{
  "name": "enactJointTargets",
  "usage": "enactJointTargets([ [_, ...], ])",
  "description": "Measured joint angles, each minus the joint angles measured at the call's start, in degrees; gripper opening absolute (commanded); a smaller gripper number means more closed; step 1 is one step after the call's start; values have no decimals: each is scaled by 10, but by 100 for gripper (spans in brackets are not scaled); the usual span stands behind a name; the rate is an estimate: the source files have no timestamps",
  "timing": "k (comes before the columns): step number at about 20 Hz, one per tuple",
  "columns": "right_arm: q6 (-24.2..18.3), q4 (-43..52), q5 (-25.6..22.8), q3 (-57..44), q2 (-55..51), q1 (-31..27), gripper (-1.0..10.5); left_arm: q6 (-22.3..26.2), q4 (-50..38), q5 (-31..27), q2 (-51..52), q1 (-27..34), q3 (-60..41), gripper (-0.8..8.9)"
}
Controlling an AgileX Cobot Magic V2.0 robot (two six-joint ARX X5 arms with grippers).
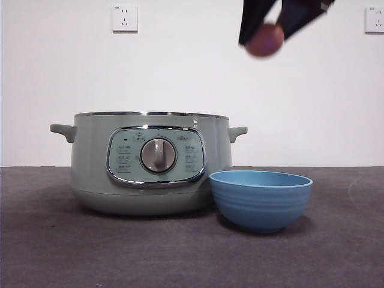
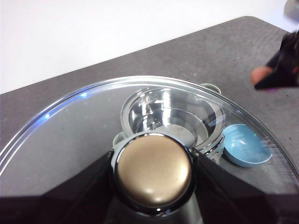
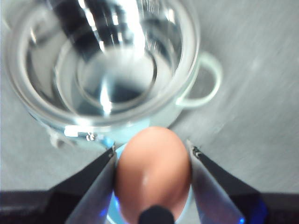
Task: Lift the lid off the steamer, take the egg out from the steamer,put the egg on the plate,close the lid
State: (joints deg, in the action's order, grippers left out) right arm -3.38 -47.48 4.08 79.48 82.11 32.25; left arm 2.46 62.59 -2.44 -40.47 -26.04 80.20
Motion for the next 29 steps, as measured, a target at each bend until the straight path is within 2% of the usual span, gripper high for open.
enactJointTargets([
  [3,14,72,32,-92,0,0,-13,0,0,0,0,0,0,-8],
  [12,34,236,34,-261,3,0,-13,1,0,0,0,0,0,-8],
  [18,36,312,48,-275,71,1,-13,1,5,0,0,0,0,-8],
  [29,36,317,48,-276,131,8,-12,1,17,0,0,0,0,-8],
])
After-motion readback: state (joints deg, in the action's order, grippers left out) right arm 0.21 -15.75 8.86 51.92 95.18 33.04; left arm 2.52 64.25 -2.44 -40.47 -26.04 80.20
